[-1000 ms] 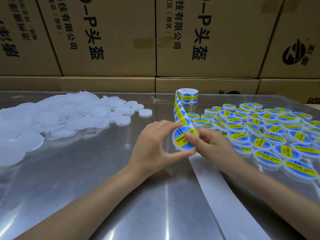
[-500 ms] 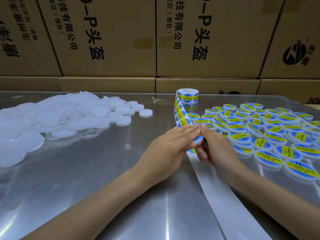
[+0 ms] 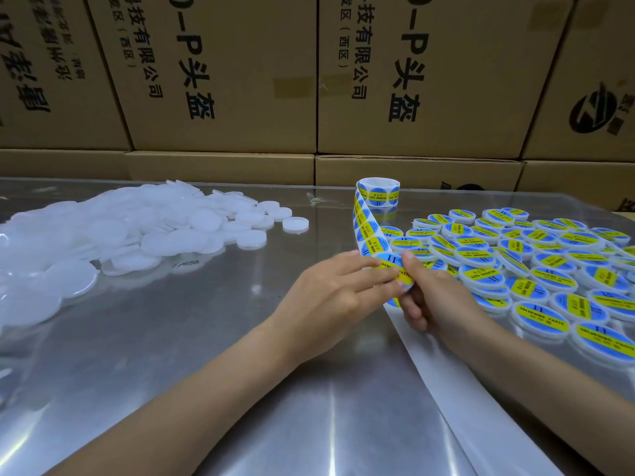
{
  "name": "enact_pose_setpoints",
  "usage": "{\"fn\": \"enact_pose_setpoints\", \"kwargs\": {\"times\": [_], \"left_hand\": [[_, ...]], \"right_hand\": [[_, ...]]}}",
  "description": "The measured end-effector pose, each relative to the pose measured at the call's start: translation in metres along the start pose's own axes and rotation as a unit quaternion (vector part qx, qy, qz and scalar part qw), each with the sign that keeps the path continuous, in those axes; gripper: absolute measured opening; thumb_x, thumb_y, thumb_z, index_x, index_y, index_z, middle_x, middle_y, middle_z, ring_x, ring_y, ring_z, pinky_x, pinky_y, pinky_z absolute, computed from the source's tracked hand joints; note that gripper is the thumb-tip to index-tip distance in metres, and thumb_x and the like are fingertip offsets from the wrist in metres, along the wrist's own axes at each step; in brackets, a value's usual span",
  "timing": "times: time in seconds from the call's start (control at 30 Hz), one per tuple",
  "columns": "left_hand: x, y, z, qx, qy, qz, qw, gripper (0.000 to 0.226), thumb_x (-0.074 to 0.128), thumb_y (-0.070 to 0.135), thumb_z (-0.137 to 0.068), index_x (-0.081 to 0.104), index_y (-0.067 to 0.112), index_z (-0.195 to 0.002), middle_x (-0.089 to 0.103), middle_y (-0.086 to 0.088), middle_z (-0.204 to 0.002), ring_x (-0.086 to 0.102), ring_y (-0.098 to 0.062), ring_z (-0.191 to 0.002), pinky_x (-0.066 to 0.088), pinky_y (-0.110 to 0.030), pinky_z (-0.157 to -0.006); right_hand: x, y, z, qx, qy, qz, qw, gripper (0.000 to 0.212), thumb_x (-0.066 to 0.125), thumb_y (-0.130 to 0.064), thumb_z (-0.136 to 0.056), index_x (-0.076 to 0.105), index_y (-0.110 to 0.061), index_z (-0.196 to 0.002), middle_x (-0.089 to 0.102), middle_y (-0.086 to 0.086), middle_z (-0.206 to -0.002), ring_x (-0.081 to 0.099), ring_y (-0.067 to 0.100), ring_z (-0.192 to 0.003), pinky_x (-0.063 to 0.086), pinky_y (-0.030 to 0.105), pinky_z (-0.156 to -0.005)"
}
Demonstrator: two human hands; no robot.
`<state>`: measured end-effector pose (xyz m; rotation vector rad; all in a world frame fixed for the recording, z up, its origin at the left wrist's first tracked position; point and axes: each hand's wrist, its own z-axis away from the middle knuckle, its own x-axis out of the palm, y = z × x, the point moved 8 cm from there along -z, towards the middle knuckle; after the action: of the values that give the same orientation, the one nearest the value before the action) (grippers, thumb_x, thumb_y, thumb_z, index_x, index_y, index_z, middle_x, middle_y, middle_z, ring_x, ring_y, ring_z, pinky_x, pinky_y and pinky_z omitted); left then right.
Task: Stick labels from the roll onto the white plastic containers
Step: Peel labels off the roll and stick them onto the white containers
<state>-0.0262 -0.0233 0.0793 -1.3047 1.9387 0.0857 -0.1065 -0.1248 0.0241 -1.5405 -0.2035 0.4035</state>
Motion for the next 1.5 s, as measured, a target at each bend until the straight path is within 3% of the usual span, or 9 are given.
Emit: {"fn": "enact_pose_setpoints", "kwargs": {"times": [0.13,0.27,0.6,0.87,1.07,1.23,1.33,1.4,1.5], "left_hand": [[0.029,-0.022,0.007,-0.126,-0.146,-0.034,0.981,0.051,0.068,0.030,-0.085,0.056,0.016,-0.132,0.049,-0.006,-0.141,0.052,-0.023,-0.124,0.040,-0.041,-0.103],[0.064,-0.033,0.034,-0.193,-0.308,0.077,0.928,0.061,0.030,0.057,-0.095,0.013,0.035,-0.150,0.006,0.011,-0.159,0.012,-0.013,-0.145,0.007,-0.036,-0.116],[0.064,-0.024,0.033,-0.162,-0.326,0.098,0.926,0.054,0.026,0.057,-0.096,0.035,0.032,-0.143,0.026,0.012,-0.154,0.019,-0.011,-0.142,0.007,-0.038,-0.115],[0.048,0.016,0.011,-0.034,-0.278,0.080,0.957,0.049,0.033,0.048,-0.099,0.047,0.023,-0.138,0.044,0.001,-0.145,0.035,-0.018,-0.136,0.008,-0.039,-0.116],[0.038,0.009,0.005,-0.036,-0.271,0.029,0.962,0.062,0.010,0.050,-0.095,0.064,0.020,-0.100,0.067,0.005,-0.101,0.059,-0.016,-0.100,0.019,-0.032,-0.105],[0.026,-0.018,0.012,-0.098,-0.158,0.035,0.982,0.047,0.032,0.034,-0.094,0.061,0.014,-0.062,0.062,-0.004,-0.059,0.054,-0.031,-0.059,0.049,-0.036,-0.079],[0.032,-0.056,0.028,-0.218,-0.163,0.022,0.962,0.040,0.036,0.037,-0.092,0.069,0.018,-0.102,0.071,-0.003,-0.100,0.062,-0.027,-0.093,0.041,-0.037,-0.091],[0.041,-0.092,0.052,-0.307,-0.207,-0.028,0.928,0.048,0.038,0.041,-0.095,0.048,0.019,-0.136,0.047,-0.003,-0.142,0.041,-0.022,-0.130,0.024,-0.039,-0.108],[0.050,-0.139,0.098,-0.442,-0.263,-0.060,0.856,0.062,0.032,0.049,-0.096,0.021,0.019,-0.149,0.015,-0.001,-0.158,0.010,-0.022,-0.145,0.012,-0.041,-0.115]], "right_hand": [[-0.012,0.001,-0.003,0.005,0.045,-0.033,0.998,0.044,0.041,-0.038,-0.099,0.050,-0.016,-0.061,0.048,-0.005,-0.039,0.038,0.007,-0.030,0.028,0.015,-0.034],[-0.026,0.000,-0.006,-0.003,0.081,-0.026,0.996,0.026,0.044,-0.027,-0.099,0.050,-0.016,-0.076,0.061,-0.006,-0.048,0.045,0.005,-0.034,0.032,0.018,-0.039],[-0.045,0.010,-0.009,0.056,0.084,-0.061,0.993,0.023,0.047,-0.020,-0.099,0.058,-0.006,-0.113,0.069,-0.005,-0.086,0.060,0.010,-0.063,0.049,0.022,-0.055],[-0.045,0.019,-0.010,0.154,0.037,-0.028,0.987,0.036,0.039,-0.031,-0.099,0.059,-0.012,-0.075,0.072,0.006,-0.064,0.061,0.009,-0.040,0.045,0.016,-0.036],[-0.036,-0.007,-0.013,-0.049,0.075,0.107,0.990,0.040,0.045,-0.025,-0.097,0.063,-0.012,-0.063,0.067,0.008,-0.062,0.051,0.011,-0.041,0.040,0.020,-0.042],[0.005,-0.016,0.006,-0.270,0.003,0.449,0.852,0.011,0.058,-0.033,-0.088,0.065,-0.031,-0.096,0.059,-0.018,-0.085,0.051,0.005,-0.085,0.041,0.026,-0.075],[0.014,-0.012,0.009,-0.299,-0.020,0.474,0.828,0.015,0.055,-0.035,-0.090,0.061,-0.033,-0.103,0.053,-0.020,-0.086,0.039,0.000,-0.087,0.033,0.018,-0.074],[0.012,-0.013,0.010,-0.300,-0.012,0.463,0.834,0.015,0.054,-0.035,-0.091,0.061,-0.032,-0.104,0.054,-0.019,-0.089,0.038,-0.001,-0.087,0.030,0.017,-0.072],[0.013,-0.015,0.011,-0.302,-0.001,0.465,0.832,0.014,0.053,-0.033,-0.092,0.061,-0.030,-0.103,0.050,-0.020,-0.085,0.038,0.002,-0.088,0.027,0.018,-0.070]]}}
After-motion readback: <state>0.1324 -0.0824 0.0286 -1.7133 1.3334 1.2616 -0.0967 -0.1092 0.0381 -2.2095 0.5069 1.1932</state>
